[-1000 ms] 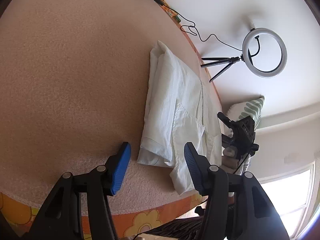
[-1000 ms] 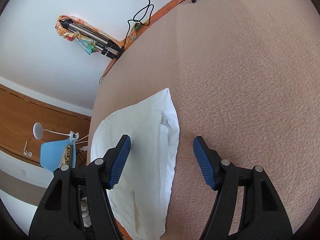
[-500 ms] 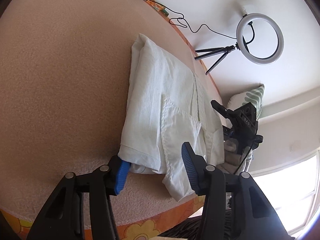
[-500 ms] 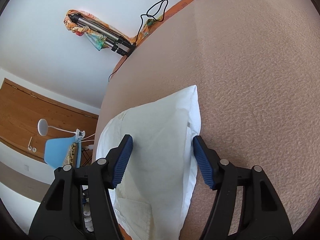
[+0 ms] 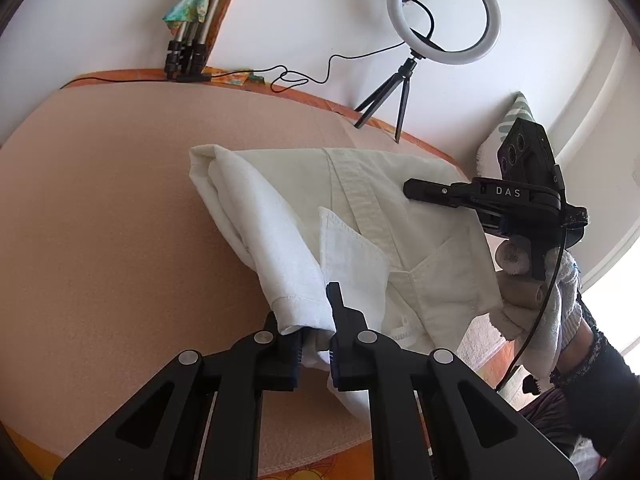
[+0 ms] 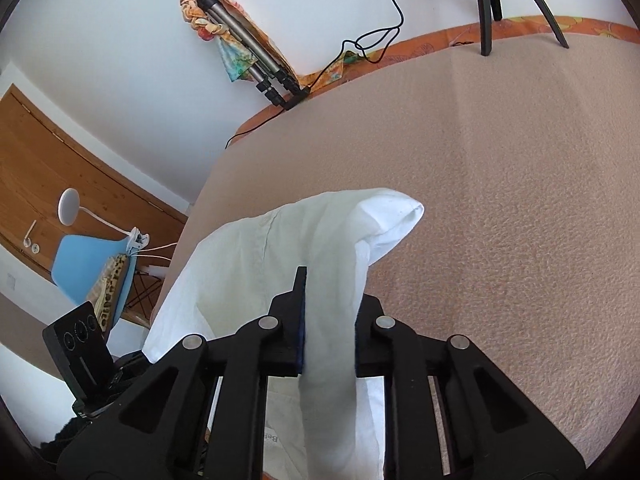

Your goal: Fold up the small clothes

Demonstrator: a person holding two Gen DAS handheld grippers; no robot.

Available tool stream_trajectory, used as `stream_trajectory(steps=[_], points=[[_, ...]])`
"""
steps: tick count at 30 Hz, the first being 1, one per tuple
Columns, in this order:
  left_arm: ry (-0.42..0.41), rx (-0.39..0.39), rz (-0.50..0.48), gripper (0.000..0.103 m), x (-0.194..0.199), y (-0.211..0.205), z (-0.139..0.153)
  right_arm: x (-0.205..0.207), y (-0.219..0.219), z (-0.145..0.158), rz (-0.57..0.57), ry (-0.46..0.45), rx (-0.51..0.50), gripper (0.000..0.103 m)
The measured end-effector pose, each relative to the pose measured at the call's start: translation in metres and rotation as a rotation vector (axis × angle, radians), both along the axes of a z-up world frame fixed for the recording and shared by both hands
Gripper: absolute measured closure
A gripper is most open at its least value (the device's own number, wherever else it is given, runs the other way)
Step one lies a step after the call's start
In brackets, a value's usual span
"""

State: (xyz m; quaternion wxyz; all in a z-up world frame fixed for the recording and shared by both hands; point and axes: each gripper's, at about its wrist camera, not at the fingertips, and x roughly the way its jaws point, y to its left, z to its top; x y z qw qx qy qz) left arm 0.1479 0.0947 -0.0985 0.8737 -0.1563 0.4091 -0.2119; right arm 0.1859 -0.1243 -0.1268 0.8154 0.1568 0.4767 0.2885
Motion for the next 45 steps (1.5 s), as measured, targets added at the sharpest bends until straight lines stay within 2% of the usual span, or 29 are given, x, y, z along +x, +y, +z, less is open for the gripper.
stream_trajectory(steps=[4, 11, 18, 28, 37, 45], points=[[-0.013, 0.001, -0.026, 0.095, 0.001, -0.008, 0.004, -0.009, 0.002, 0.021, 0.013, -0.065, -0.027, 0.087], [-0.051, -0.007, -0.073, 0.095, 0.015, -0.03, 0.021, -0.016, -0.024, 0.047, -0.027, -0.11, -0.034, 0.087], [-0.119, -0.032, -0.162, 0.095, 0.04, -0.087, 0.044, -0.013, -0.088, 0.083, -0.122, -0.18, -0.051, 0.087], [-0.141, -0.071, -0.257, 0.095, 0.087, -0.192, 0.05, 0.013, -0.184, 0.12, -0.239, -0.23, -0.197, 0.087], [-0.133, -0.082, -0.299, 0.095, 0.125, -0.275, 0.036, 0.061, -0.264, 0.109, -0.338, -0.207, -0.251, 0.087], [-0.099, -0.068, -0.311, 0.095, 0.156, -0.319, 0.008, 0.098, -0.306, 0.076, -0.374, -0.165, -0.31, 0.088]])
